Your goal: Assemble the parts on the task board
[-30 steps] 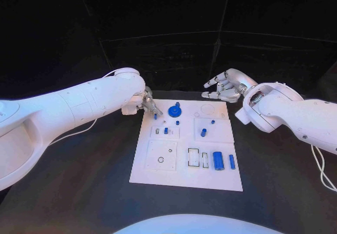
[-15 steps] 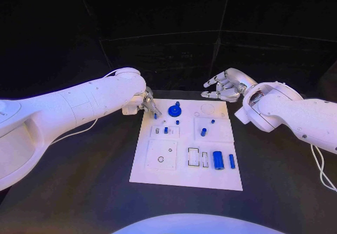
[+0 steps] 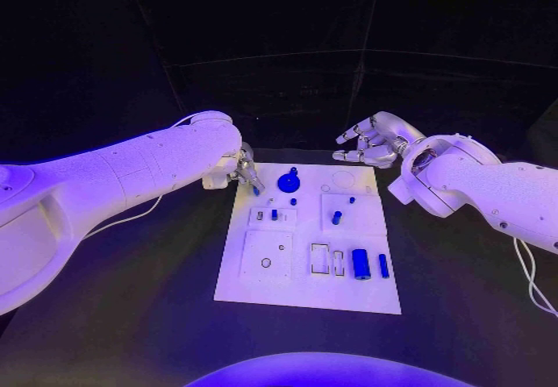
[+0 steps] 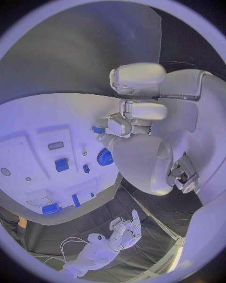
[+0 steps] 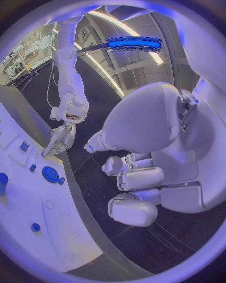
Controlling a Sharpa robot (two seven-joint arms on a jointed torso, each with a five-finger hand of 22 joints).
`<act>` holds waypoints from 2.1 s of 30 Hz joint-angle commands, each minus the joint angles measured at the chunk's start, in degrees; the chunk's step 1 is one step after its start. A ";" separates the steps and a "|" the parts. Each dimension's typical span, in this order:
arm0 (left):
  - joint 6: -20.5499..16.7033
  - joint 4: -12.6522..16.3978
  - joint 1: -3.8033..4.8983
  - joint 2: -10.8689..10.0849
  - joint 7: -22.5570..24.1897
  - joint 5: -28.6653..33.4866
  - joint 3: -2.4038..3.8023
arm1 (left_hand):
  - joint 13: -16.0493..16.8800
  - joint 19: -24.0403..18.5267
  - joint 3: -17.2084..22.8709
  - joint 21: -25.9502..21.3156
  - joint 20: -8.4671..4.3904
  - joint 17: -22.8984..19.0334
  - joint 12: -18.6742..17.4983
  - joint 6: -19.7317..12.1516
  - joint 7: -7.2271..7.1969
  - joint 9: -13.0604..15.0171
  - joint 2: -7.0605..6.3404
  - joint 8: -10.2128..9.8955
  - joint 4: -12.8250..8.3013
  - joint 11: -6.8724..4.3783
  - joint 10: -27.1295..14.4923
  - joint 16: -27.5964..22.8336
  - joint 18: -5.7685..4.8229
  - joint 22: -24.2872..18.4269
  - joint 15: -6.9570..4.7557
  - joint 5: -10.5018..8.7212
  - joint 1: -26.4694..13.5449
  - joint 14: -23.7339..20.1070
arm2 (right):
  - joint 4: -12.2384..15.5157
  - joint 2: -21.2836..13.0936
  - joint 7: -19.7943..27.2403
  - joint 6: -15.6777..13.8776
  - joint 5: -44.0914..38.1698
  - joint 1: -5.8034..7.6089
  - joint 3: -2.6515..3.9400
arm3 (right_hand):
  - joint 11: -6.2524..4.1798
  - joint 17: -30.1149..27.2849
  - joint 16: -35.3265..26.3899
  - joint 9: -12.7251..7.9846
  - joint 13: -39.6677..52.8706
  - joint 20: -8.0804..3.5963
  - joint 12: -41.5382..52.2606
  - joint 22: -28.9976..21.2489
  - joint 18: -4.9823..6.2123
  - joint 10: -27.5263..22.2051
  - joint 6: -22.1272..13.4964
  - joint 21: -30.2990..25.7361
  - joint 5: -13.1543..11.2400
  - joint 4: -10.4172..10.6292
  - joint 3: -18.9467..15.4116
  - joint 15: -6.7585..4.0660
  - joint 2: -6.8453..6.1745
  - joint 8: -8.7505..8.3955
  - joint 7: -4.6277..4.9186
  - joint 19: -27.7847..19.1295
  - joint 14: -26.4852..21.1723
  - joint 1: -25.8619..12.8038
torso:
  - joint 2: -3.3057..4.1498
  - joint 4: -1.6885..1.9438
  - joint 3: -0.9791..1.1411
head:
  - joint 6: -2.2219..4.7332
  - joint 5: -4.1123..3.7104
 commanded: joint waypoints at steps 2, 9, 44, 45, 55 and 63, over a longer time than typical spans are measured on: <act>-0.09 -0.01 0.06 0.01 1.20 -0.32 0.00 | -0.31 1.14 4.18 -0.01 -0.38 15.09 -0.73 -0.39 0.22 -0.24 0.95 -0.51 -2.69 0.14 -0.30 0.18 0.41 2.55 -0.34 0.02 2.70 6.06 | 0.03 0.04 0.41 0.32 0.04 0.11 0.04 | -0.09 4.25 -0.26 -0.04 0.06 -0.20 -0.02 -0.08 -0.13 -0.25 0.40 -0.29 0.39 0.11 -0.34 -0.35 0.50 0.32 -0.04 -0.35 3.65 -0.26 | 0.00 0.01 -0.01 | -0.04 0.01; -0.76 0.51 0.06 -0.70 2.15 1.01 0.00 | -0.91 0.95 17.20 -0.57 0.25 15.09 -1.08 0.20 0.99 -0.65 -2.53 -0.35 -6.63 0.48 0.18 0.18 0.55 2.23 0.38 0.15 -2.44 6.06 | -0.01 0.05 0.36 0.50 0.04 0.11 0.04 | -0.10 4.24 -0.27 -0.03 0.14 -0.20 0.08 -0.04 -0.14 -0.18 0.46 -0.27 0.50 0.17 -0.38 -0.36 0.58 0.36 -0.05 -0.33 3.65 -0.26 | -0.02 0.09 -0.01 | -0.13 0.05; -22.51 27.77 -2.27 -17.49 4.21 0.99 -2.50 | -1.72 1.35 35.36 -0.70 0.04 15.09 -0.85 0.89 0.23 1.12 -8.05 3.10 -10.39 0.12 1.49 0.18 0.50 2.69 -0.07 2.46 -13.10 6.06 | -0.77 -0.27 0.12 1.35 0.43 0.11 0.00 | -0.16 4.18 -0.36 -0.01 0.12 -0.24 0.16 -0.08 -0.13 -0.18 0.68 -0.31 1.71 0.50 -0.76 -0.41 0.73 0.55 -0.12 -0.31 3.65 -0.20 | -0.17 0.29 0.01 | -0.56 1.11; -22.52 27.97 -2.32 -17.57 4.21 0.70 -2.58 | -1.74 1.35 35.37 -0.68 0.04 15.09 -0.86 0.89 0.23 1.12 -8.07 3.11 -10.40 0.11 1.48 0.18 0.49 2.71 -0.07 2.46 -13.11 6.06 | -0.78 -0.27 0.13 1.36 0.44 0.11 0.00 | -0.16 4.18 -0.36 -0.01 0.12 -0.24 0.16 -0.08 -0.13 -0.18 0.68 -0.31 1.71 0.50 -0.76 -0.41 0.73 0.55 -0.12 -0.31 3.65 -0.20 | -0.16 0.28 0.00 | -0.53 1.13; -21.42 29.35 -3.00 -17.55 3.01 -2.36 -2.99 | -1.83 1.35 35.44 -0.70 0.03 15.09 -0.93 0.90 0.22 1.14 -8.15 3.15 -10.44 0.10 1.47 0.18 0.50 2.69 -0.08 2.46 -13.13 6.06 | -0.89 -0.22 0.18 1.45 0.48 0.10 0.00 | -0.16 4.18 -0.36 -0.01 0.12 -0.24 0.16 -0.08 -0.13 -0.18 0.68 -0.31 1.71 0.50 -0.76 -0.41 0.73 0.55 -0.12 -0.31 3.65 -0.20 | -0.10 0.22 0.03 | -0.68 1.21; -20.21 29.41 -3.36 -17.08 2.04 -2.66 -3.02 | -1.90 1.38 35.51 -0.65 0.02 15.09 -0.96 0.94 0.20 1.18 -8.26 3.22 -10.48 0.09 1.49 0.18 0.48 2.75 -0.09 2.44 -13.19 6.06 | -0.95 -0.14 0.23 1.47 0.50 0.10 0.00 | -0.16 4.18 -0.36 -0.01 0.12 -0.24 0.16 -0.08 -0.13 -0.18 0.68 -0.31 1.71 0.50 -0.76 -0.41 0.73 0.55 -0.12 -0.31 3.65 -0.20 | -0.14 0.24 0.04 | -0.82 1.24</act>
